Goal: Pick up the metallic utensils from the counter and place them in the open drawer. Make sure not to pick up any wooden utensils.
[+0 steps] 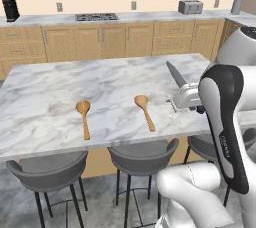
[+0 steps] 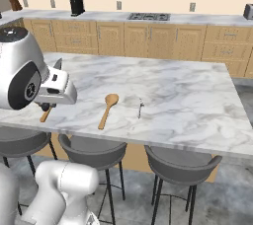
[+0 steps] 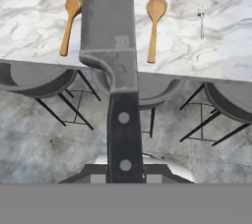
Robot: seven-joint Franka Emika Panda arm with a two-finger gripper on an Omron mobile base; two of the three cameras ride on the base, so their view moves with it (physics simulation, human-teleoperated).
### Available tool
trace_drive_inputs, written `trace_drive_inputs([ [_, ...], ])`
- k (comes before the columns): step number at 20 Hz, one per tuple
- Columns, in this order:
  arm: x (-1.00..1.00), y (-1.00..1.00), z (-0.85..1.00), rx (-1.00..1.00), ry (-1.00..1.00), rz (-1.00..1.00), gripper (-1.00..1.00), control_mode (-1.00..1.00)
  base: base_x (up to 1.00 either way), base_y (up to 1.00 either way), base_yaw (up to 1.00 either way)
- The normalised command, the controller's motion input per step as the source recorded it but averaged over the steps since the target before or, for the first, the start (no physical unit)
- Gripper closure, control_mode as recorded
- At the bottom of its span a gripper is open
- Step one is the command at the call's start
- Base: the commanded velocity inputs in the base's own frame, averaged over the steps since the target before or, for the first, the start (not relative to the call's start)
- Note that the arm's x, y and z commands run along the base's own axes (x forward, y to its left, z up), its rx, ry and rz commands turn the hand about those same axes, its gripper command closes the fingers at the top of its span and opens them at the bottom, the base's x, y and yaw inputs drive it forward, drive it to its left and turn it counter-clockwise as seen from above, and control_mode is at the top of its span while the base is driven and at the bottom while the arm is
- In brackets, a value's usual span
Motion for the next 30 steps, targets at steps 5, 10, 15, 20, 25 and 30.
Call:
trace_drive_inputs([
  [5, -0.07, 0.00, 0.00, 0.00, 0.00, 0.00, 1.00, 1.00, -0.49, -0.22, -0.23],
  [10, 0.00, 0.00, 0.00, 0.00, 0.00, 0.00, 1.00, 1.00, -0.69, -0.20, -0.70],
  [15, 0.00, 0.00, 0.00, 0.00, 0.00, 0.00, 1.00, 1.00, -0.25, 0.00, -0.84],
  [20, 0.00, 0.00, 0.00, 0.00, 0.00, 0.00, 1.00, 1.00, 0.00, -0.43, -0.80],
  [25, 0.00, 0.00, 0.00, 0.00, 0.00, 0.00, 1.00, 1.00, 0.16, -0.54, -0.75],
  [30, 0.00, 0.00, 0.00, 0.00, 0.00, 0.00, 1.00, 1.00, 0.92, -0.61, -0.34],
])
